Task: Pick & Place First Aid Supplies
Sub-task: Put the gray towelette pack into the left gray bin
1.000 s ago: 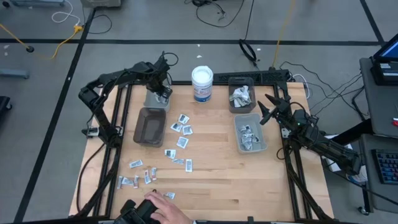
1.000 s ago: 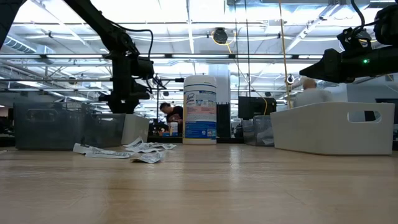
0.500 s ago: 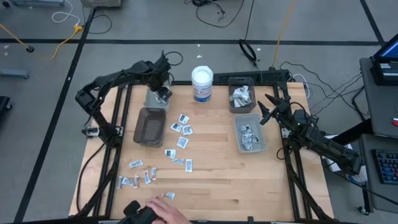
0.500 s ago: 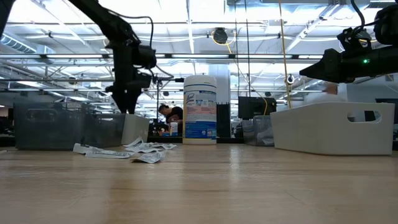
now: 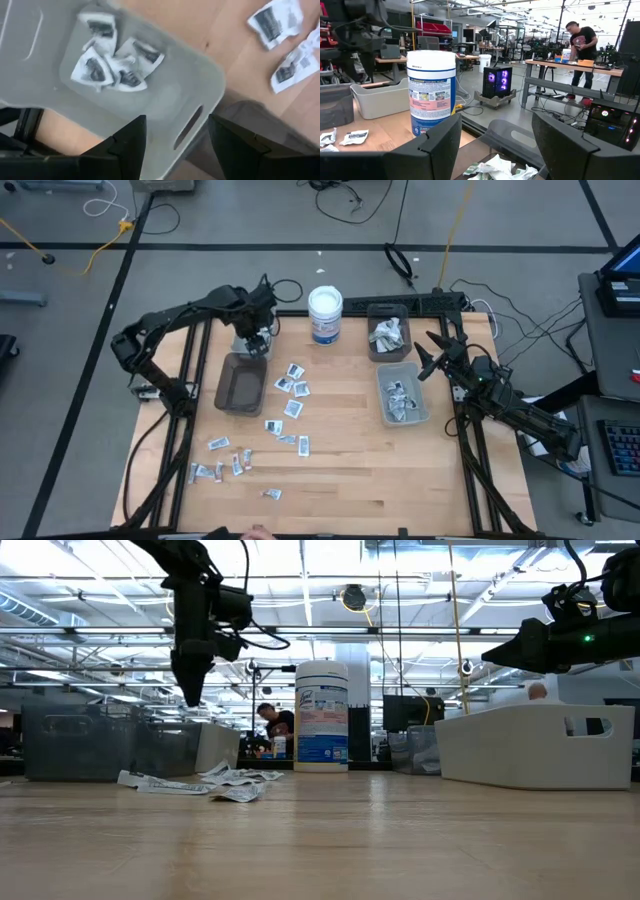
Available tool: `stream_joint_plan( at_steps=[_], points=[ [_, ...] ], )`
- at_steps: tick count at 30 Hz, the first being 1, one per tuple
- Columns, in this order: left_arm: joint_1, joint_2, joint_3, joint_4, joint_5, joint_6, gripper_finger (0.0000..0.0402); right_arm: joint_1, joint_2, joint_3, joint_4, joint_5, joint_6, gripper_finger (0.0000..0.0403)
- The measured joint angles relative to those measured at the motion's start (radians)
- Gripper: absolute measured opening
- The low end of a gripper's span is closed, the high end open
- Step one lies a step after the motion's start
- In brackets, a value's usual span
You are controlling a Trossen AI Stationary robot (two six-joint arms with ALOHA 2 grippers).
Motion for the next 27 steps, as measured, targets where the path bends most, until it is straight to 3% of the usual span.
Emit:
stream_joint_plan(
  at_steps=[19,27],
  points=[
    [-0.509,0.001,0.000,0.030,0.004,-0.222,0.0218,0.000,0.000,0.000,0.000,0.000,0.000,0.0238],
    [-0.647,0.002,0.000,0.025,0.007,-0.274,0.0218,0.000,0.000,0.000,0.000,0.000,0.000,0.0238]
  ],
)
